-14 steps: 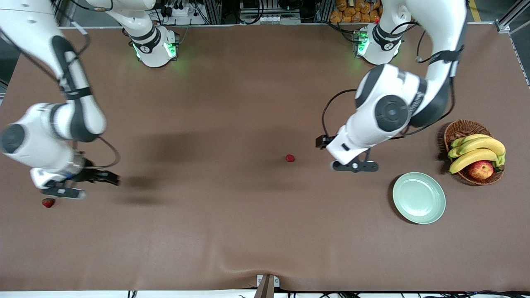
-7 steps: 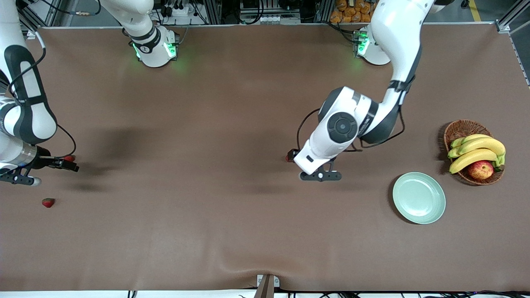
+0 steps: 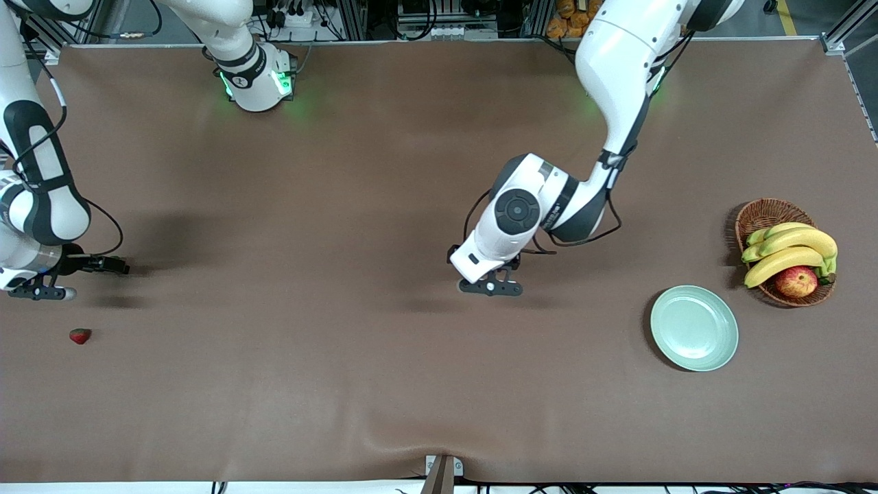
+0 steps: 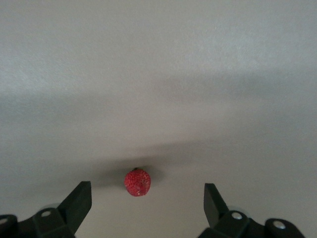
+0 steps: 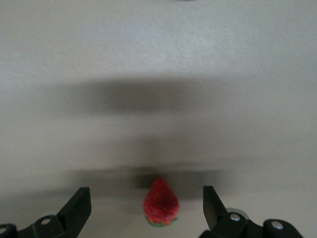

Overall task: Collect all strawberries into plate
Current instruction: 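Grasp the middle strawberry with the left gripper while the right gripper grasps another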

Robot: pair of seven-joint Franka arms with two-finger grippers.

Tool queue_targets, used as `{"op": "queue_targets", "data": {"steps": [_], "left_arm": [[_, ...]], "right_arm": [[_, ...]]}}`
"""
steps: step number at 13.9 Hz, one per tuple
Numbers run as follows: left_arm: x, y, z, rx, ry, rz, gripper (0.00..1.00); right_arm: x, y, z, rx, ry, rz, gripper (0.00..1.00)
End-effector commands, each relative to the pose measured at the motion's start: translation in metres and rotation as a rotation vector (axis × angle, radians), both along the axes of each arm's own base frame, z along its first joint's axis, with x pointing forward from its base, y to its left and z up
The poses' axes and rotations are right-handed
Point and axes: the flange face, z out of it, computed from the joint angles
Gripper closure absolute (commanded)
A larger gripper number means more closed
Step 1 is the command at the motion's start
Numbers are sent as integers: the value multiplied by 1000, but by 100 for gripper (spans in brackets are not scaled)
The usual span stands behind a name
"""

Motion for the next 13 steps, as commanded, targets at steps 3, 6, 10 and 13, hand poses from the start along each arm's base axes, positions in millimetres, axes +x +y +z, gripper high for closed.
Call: {"op": "queue_targets", "data": {"steps": [3,6,10,13], "left_arm": [[4,4,-26,35,3,0,6],[1,7,-43,43,12,7,10],[-7,10,-53,57,32,8,15],[-13,0,-56,49,24,15,18]], "right_arm": [[-5,-4,-6,25,60,24,0],[-7,-4,-10,30,68,24,0],[-7,-7,-10,16,70,37,0],[-9,-10,-11,16,71,32,0]]}}
